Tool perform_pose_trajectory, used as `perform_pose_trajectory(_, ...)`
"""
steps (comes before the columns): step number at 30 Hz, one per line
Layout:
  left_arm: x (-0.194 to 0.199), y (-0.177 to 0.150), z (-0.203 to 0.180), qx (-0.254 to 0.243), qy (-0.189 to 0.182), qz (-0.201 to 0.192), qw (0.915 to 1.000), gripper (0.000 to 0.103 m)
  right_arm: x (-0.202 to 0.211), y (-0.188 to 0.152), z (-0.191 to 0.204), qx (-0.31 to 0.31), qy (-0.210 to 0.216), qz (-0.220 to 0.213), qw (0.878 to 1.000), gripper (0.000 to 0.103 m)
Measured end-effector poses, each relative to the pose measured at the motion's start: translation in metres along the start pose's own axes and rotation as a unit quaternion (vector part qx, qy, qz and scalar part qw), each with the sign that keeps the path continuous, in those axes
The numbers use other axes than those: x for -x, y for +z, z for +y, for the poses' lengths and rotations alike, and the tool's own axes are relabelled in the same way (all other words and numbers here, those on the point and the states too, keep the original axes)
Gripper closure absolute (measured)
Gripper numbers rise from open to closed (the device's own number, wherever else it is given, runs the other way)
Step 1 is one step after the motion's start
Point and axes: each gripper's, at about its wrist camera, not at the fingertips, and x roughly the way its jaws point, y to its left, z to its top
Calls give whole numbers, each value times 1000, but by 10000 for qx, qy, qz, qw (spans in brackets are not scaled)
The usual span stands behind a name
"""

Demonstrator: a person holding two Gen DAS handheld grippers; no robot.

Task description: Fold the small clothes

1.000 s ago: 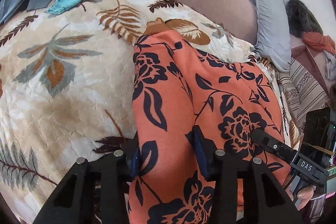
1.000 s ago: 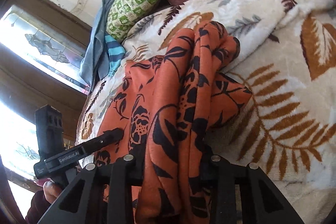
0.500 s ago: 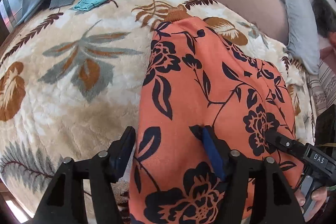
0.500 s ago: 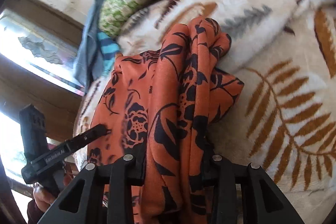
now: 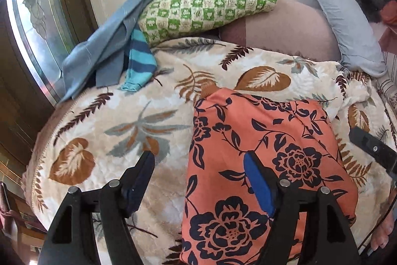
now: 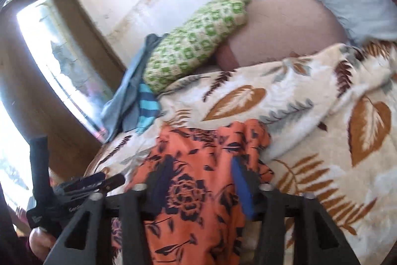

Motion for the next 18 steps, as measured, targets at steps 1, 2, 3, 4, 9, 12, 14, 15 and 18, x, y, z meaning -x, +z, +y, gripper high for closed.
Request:
perform_pose_trajectory(1,5,0,-1,-43,104,-67,9999,27,-5,-2,4,60,-5,123,9999,69)
perform_pose_trajectory(2,10,-2,0,-71,187,-126,9997,27,-9,-5,4,69,-9,238,9997,71)
perform_pose_trajectory(3,13,-3,0,-87,256,-176,9995,26,-10,-9,2,41,2,371,9993,71)
perform_pose_trajectory(4,14,-5,1,-95,316,-206,9992,24,-13,-12,0,-12,32,514,9987,71)
perform_pose_trajectory(9,-8,-26,-2,-105,483,229,9985,23,-40,-37,-25,-297,-225,1493,9881,71)
perform_pose_trajectory(12,-36,-43,-3,-137,690,738,9948,23,-46,-44,-28,-201,-345,1567,9868,72)
perform_pose_trajectory(14,-30,-48,-1,-45,645,656,9957,23,-44,-46,-20,83,-453,1529,9872,72)
perform_pose_trajectory(15,-26,-47,-1,-32,645,640,9959,23,-42,-47,-16,190,-514,1481,9875,72)
perform_pose_trajectory(18,-4,-38,1,-92,772,381,9962,23,-32,-44,-6,392,-506,1296,9895,70)
